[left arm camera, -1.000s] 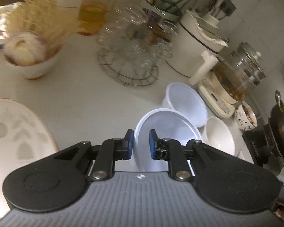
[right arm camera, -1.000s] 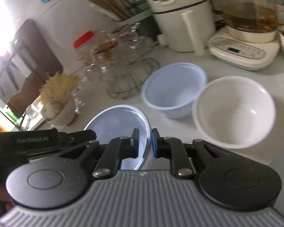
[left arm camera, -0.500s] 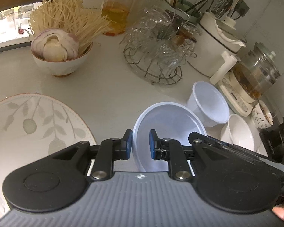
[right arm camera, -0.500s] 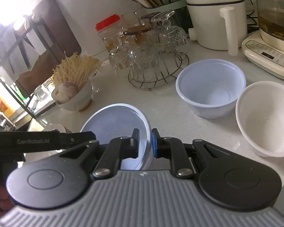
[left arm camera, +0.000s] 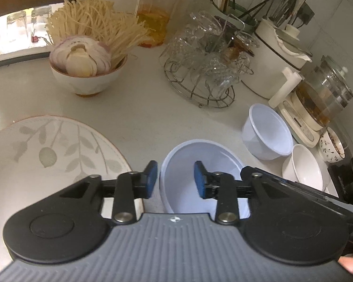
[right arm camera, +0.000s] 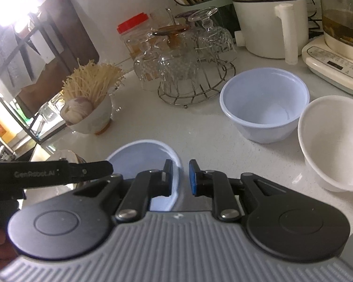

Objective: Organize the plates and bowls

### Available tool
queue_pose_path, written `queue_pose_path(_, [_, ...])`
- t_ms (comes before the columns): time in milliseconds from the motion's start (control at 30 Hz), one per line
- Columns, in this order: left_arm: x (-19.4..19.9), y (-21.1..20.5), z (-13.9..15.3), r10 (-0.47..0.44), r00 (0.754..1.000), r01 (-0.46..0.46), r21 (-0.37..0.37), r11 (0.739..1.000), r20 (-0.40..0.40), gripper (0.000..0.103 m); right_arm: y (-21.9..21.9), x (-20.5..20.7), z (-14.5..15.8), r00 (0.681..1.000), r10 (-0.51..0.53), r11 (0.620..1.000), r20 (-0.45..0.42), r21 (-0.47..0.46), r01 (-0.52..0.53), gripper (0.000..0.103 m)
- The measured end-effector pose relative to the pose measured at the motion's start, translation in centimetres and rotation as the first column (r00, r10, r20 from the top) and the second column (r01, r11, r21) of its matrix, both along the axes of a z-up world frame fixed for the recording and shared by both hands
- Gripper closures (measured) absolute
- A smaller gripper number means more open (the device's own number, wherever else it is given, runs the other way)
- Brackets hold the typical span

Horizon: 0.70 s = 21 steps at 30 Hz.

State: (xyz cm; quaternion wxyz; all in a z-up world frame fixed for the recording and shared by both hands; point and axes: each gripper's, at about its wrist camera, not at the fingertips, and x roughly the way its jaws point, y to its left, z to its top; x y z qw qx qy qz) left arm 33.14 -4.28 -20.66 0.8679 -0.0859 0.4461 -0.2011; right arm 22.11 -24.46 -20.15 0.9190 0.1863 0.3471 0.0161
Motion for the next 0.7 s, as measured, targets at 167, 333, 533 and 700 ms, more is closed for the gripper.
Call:
queue_pose_path(167, [-0.5, 0.2, 1.5, 0.003, 1.0, -0.003, 0.003, 1.0, 0.023, 0.055, -0.2, -0.9, 1.3, 0.999, -0.023, 1.0, 0.027, -0.002, 0.023, 0.041])
queue_pose_path(333, [-1.2, 0.6, 4.1, 0.002, 0.999, -0.002, 0.006, 1.0, 0.046, 0.054, -0.1, -2.0, 3.5, 0.998, -0.031, 0.999, 0.046, -0.011, 0.031, 0.041])
queue_pose_path(533, [-2.5, 0.8, 8.3, -0.01, 0.997, 0.009, 0.01, 1.0, 0.07, 0.054, 0.1, -3.8, 7.3, 0.996, -0.041, 0.999, 0.074, -0.021, 0.043, 0.041])
queue_pose_path(700, [-3.9, 0.6, 11.4, -0.029, 0.997, 0.028, 0.013, 1.0, 0.078, 0.054, 0.0, -5.4, 10.3, 0.995, -0.051, 0.998, 0.089, -0.023, 0.053, 0.041])
